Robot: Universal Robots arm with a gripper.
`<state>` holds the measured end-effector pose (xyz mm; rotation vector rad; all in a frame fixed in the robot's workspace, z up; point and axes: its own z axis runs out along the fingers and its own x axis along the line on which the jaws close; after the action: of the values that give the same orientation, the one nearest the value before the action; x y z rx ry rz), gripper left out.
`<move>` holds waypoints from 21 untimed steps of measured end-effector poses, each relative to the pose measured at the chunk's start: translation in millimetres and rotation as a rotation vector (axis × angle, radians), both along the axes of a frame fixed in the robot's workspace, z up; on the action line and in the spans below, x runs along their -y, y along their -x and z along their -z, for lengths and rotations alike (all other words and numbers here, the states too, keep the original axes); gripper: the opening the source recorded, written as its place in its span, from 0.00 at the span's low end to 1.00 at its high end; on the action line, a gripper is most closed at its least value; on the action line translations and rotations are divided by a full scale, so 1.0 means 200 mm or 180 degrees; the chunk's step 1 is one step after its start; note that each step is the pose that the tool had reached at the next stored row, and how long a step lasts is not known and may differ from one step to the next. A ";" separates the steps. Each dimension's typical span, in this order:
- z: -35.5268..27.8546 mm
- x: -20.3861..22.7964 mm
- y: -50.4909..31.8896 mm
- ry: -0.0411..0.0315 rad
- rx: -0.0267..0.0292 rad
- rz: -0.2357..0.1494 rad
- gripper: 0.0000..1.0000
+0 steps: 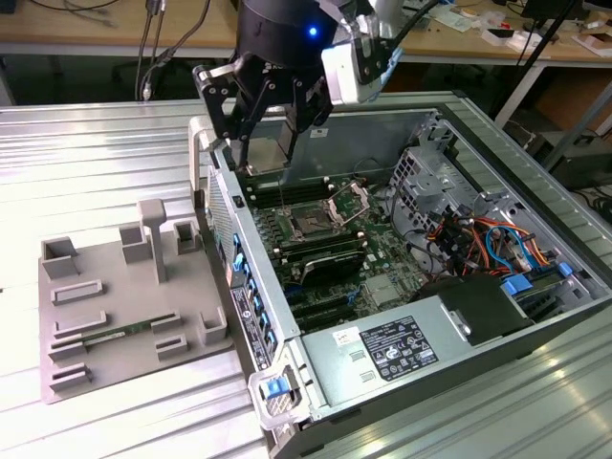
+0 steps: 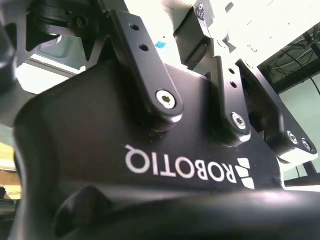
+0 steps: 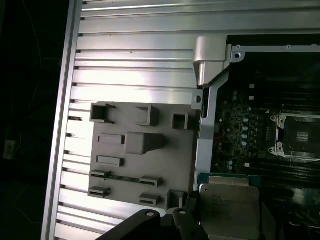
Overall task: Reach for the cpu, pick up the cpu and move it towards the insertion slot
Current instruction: 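Pick up the cpu and move it towards the insertion slot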
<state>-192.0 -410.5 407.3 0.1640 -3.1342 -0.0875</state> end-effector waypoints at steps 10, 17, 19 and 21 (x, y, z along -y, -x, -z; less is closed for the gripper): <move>0.000 0.000 -0.111 0.0000 0.0000 0.0000 0.55; 0.000 0.000 -0.183 0.0000 0.0000 0.0000 0.55; 0.000 0.000 -0.204 0.0000 0.0000 0.0000 0.55; 0.000 0.000 -0.221 0.0000 0.0000 0.0000 0.55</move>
<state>-147.8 -410.5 407.3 0.1642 -3.1342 -0.0875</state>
